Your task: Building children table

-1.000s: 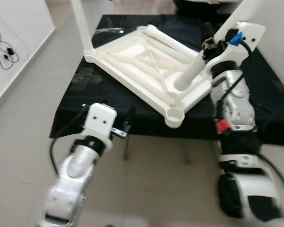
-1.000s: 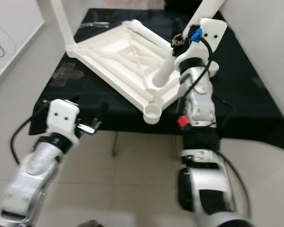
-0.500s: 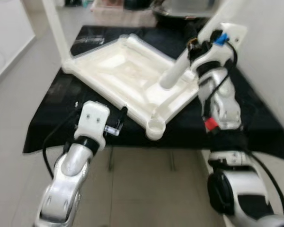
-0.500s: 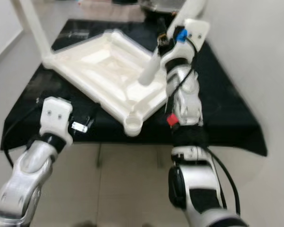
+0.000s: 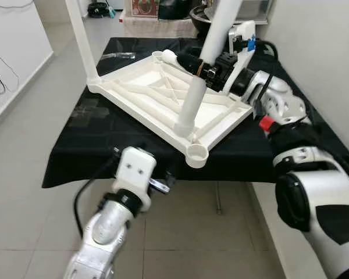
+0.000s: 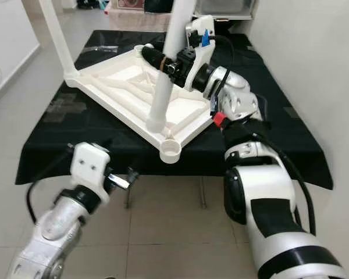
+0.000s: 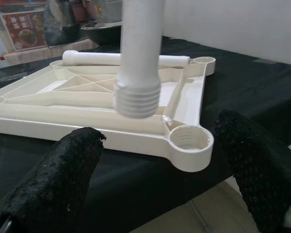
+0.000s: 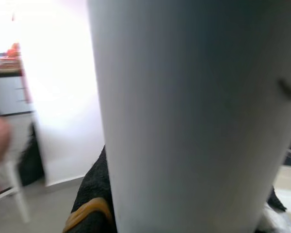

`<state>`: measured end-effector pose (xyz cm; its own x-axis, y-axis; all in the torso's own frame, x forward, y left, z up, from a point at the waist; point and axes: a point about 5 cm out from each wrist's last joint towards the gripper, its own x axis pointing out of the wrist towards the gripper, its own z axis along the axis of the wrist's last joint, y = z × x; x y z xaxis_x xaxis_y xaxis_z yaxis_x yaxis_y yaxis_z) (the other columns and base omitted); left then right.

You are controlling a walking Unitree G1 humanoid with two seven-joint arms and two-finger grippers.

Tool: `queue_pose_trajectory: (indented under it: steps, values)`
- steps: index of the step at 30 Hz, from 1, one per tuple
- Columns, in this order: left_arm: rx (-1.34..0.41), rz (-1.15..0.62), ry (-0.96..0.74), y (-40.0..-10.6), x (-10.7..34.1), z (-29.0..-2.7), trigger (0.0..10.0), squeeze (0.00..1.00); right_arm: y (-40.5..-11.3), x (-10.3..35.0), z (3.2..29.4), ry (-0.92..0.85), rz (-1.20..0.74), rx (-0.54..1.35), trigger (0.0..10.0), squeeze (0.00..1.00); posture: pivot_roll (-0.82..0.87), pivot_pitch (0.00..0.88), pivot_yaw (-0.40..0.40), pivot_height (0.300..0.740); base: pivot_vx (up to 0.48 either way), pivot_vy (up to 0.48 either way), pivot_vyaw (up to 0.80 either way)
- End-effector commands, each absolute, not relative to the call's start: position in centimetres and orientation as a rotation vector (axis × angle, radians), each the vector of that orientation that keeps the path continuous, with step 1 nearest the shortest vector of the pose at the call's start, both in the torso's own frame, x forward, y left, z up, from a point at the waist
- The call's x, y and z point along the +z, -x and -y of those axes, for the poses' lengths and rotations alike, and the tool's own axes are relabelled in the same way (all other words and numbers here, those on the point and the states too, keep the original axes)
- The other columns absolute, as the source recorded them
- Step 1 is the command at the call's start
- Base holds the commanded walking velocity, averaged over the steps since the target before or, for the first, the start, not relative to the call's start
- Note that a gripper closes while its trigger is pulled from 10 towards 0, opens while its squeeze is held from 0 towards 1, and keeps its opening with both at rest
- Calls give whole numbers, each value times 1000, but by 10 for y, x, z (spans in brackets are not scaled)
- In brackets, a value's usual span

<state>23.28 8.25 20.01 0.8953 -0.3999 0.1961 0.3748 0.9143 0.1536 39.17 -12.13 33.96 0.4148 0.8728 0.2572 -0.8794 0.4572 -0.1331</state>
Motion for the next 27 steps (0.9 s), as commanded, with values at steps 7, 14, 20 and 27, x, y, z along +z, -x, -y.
queue_pose_trajectory:
  steps: [7,14,20,27]
  values:
    - [-451,186,-68,-212,195,-69,10000,0,-394,333,116,2,253,1206,10000,0,134,189,-67,740,0,0,0]
    - [-450,168,-59,-205,194,-69,10000,0,-392,326,123,80,208,1264,10000,0,138,206,-66,740,0,0,0]
    - [-452,160,-63,-203,194,-68,10000,0,-392,331,132,77,224,1258,10000,0,134,213,-62,740,0,0,0]
    - [-454,153,-64,-202,194,-67,10000,0,-388,333,142,101,216,1315,10000,0,135,221,-59,740,0,0,0]
